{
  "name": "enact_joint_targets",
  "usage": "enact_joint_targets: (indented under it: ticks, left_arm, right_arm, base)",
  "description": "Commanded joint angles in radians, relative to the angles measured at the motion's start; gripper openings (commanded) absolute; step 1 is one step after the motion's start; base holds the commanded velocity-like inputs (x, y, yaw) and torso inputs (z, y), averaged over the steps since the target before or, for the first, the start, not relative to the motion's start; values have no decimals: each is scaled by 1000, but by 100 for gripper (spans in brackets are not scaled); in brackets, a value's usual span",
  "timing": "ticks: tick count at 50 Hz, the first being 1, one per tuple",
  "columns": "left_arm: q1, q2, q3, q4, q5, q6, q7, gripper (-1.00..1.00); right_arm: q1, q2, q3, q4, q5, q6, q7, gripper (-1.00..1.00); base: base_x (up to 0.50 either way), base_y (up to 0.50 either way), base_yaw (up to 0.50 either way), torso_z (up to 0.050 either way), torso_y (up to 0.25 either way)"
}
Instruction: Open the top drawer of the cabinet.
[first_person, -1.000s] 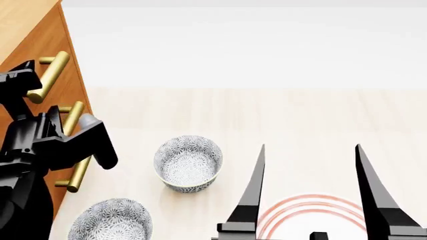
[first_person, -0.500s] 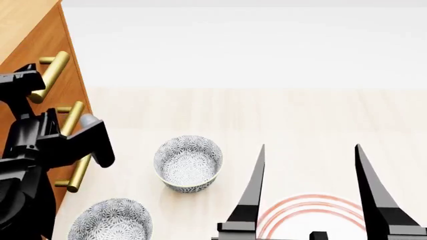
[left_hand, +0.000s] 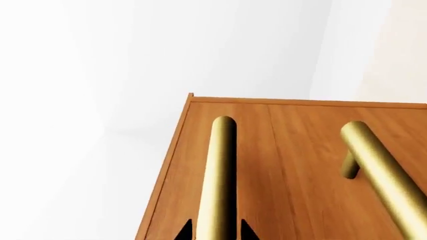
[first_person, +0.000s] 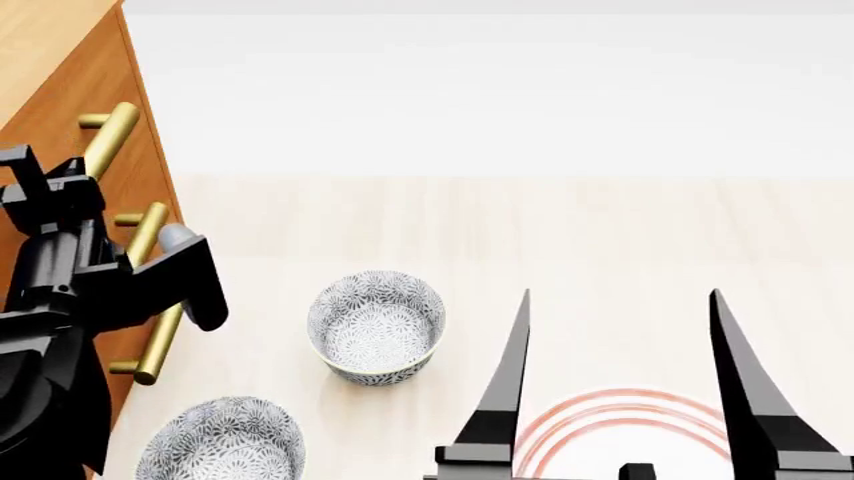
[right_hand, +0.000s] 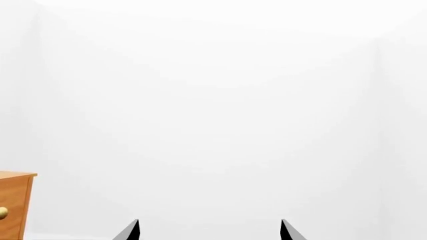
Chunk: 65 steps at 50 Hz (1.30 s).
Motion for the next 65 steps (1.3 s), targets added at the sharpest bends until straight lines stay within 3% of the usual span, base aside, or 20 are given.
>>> enact_joint_targets:
  ticks: [1,23,65]
  left_arm:
    - [-1,0,6,17,25,-6,-1,-100]
    - [-4,14,36,76,49,-33,13,-100]
    - [-35,163,98,85,75,-62,63,-100]
  right_arm:
    - [-1,4,-4,6,1,-8,4,100]
    - [5,10,-11,7,6,-4,13,100]
    - [0,30,6,-7,30,-10,30,100]
  base:
    - [0,0,0,0,0]
    - [0,0,0,0,0]
    - [0,0,0,0,1]
